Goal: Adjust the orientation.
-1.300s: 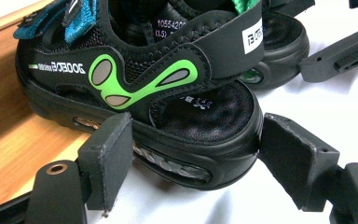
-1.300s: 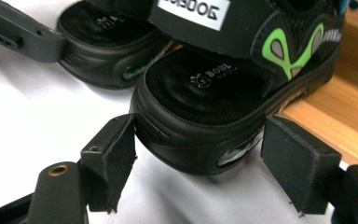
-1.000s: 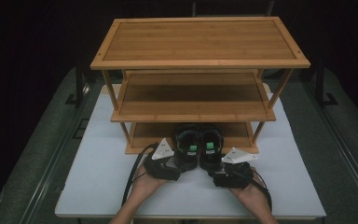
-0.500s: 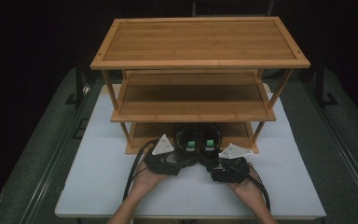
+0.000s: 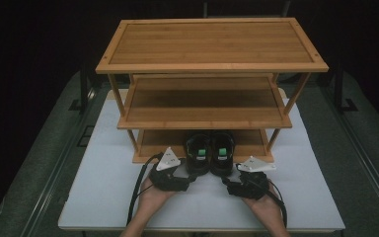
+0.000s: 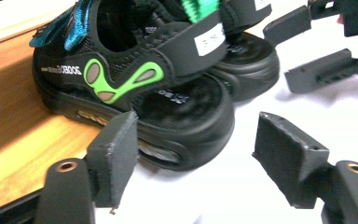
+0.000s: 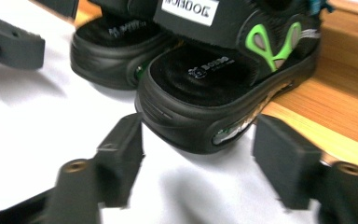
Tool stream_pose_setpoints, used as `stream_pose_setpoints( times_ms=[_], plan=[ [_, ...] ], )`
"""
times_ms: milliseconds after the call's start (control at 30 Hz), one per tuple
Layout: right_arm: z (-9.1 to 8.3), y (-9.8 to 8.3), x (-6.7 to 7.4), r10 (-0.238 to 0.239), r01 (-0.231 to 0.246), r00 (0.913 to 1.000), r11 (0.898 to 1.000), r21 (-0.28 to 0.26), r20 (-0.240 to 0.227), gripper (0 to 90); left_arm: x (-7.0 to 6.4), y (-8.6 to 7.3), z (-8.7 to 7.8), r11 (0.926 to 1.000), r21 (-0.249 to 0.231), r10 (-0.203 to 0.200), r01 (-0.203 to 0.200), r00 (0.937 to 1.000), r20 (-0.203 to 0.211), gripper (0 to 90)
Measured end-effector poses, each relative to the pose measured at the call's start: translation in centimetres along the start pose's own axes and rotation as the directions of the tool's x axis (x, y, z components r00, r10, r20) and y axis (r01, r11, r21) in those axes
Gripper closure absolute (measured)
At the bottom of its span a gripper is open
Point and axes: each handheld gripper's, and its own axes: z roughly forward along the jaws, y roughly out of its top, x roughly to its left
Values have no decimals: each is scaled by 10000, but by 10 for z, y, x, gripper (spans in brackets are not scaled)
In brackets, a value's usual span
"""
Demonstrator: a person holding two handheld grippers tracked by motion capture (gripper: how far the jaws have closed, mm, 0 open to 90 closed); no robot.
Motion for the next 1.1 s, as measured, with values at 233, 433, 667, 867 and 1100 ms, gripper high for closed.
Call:
stream_pose_setpoints(
  times_ms=[233,433,667,867,1100],
  plan=[
    [-10,-7,10,155,-139,9993,9989,-453,351,737,-16,-6,-2,9996,162,239,-239,9997,-20,722],
    [-6,-7,17,103,-87,9989,9993,-361,447,888,-18,-6,5,9995,197,235,-231,9995,-205,819],
    [-4,-6,20,-21,48,9975,9993,-378,699,897,-18,-3,8,9995,210,232,-225,9990,-373,850],
    [1,-3,21,42,0,9947,9992,-410,1023,898,-14,-1,12,9995,226,212,-199,9982,-555,854],
    [10,2,21,25,23,9925,9992,-390,1221,898,-9,2,18,9993,273,297,-272,9951,-938,854]
  ],
)
